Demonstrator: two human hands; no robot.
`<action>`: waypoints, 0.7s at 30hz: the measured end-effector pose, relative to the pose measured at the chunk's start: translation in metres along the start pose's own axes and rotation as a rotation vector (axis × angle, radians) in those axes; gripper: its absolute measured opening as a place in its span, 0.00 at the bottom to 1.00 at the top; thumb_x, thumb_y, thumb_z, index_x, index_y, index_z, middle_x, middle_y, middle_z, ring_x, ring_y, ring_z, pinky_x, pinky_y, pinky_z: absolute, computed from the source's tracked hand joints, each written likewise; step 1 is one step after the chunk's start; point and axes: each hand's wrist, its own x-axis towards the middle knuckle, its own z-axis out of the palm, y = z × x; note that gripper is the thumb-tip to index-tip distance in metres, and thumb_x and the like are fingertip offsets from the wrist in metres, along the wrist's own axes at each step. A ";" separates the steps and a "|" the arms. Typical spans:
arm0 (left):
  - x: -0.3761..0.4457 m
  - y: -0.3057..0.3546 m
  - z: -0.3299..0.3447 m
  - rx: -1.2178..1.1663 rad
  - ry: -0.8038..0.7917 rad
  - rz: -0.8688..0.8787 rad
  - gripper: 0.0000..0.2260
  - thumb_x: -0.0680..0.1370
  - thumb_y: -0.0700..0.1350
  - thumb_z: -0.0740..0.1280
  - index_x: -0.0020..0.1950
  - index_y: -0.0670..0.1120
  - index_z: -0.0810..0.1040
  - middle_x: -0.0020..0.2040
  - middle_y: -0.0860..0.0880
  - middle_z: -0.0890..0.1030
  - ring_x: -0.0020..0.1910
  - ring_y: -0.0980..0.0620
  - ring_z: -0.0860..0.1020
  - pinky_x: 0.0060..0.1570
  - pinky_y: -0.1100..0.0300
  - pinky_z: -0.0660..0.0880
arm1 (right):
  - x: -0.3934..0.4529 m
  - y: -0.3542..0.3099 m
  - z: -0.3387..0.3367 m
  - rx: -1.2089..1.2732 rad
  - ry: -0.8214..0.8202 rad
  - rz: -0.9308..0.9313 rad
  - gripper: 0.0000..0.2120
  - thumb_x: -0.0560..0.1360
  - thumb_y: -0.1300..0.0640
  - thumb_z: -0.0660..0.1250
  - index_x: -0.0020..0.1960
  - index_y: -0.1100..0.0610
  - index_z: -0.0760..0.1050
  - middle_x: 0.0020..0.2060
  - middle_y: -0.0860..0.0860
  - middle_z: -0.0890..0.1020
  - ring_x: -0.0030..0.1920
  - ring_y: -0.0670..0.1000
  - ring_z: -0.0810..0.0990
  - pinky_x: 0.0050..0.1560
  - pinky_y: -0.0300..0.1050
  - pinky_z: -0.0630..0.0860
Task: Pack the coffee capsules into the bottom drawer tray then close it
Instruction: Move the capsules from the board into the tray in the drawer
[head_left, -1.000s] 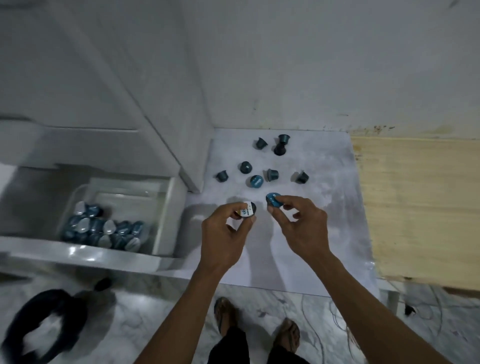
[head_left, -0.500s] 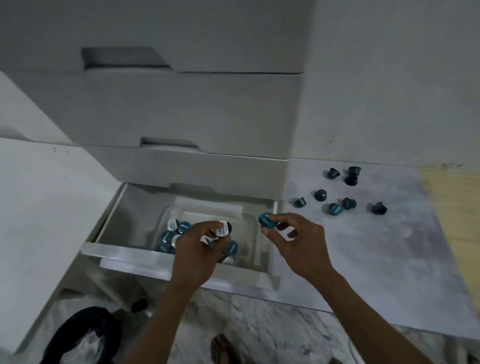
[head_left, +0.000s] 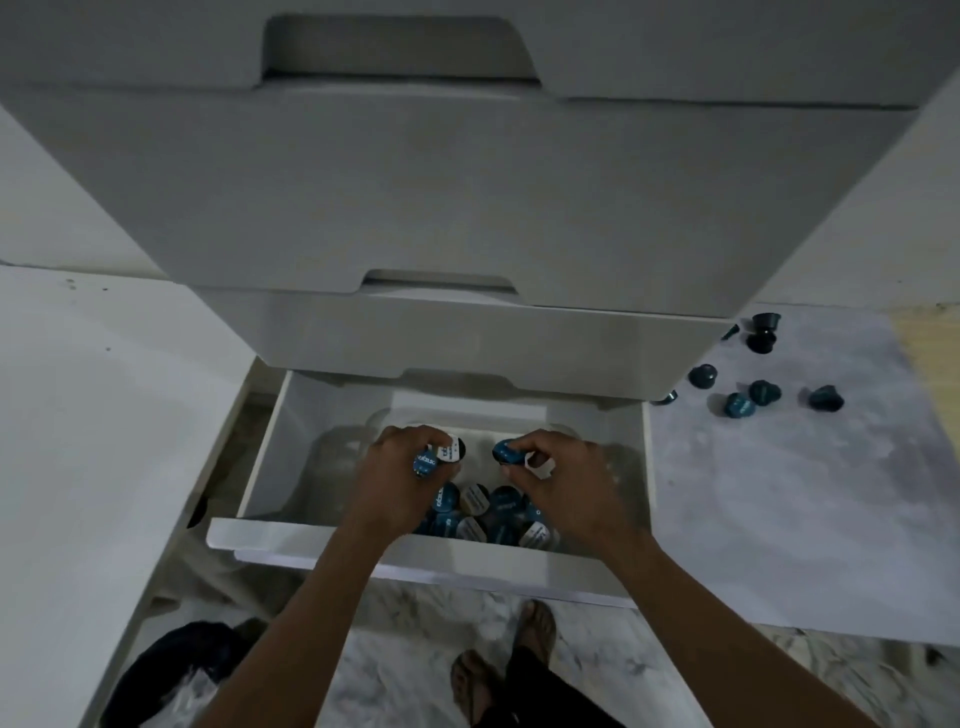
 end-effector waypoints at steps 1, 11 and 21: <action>0.005 -0.001 0.002 0.020 -0.021 0.002 0.08 0.71 0.43 0.75 0.50 0.48 0.83 0.42 0.58 0.77 0.46 0.53 0.76 0.45 0.61 0.70 | 0.006 0.003 0.005 -0.011 -0.029 0.000 0.10 0.70 0.54 0.75 0.52 0.50 0.82 0.42 0.41 0.81 0.41 0.43 0.78 0.43 0.33 0.74; 0.038 -0.025 0.025 0.117 -0.267 0.001 0.08 0.70 0.46 0.76 0.47 0.51 0.81 0.41 0.59 0.76 0.51 0.50 0.76 0.52 0.52 0.76 | 0.042 0.018 0.036 -0.091 -0.209 0.067 0.11 0.71 0.55 0.73 0.53 0.52 0.81 0.47 0.49 0.85 0.45 0.47 0.80 0.48 0.45 0.79; 0.048 -0.039 0.032 0.086 -0.311 -0.046 0.09 0.67 0.46 0.77 0.42 0.52 0.79 0.40 0.59 0.78 0.49 0.49 0.78 0.56 0.48 0.75 | 0.044 0.019 0.045 -0.100 -0.256 0.121 0.10 0.70 0.60 0.74 0.50 0.53 0.81 0.46 0.48 0.83 0.43 0.45 0.79 0.47 0.39 0.77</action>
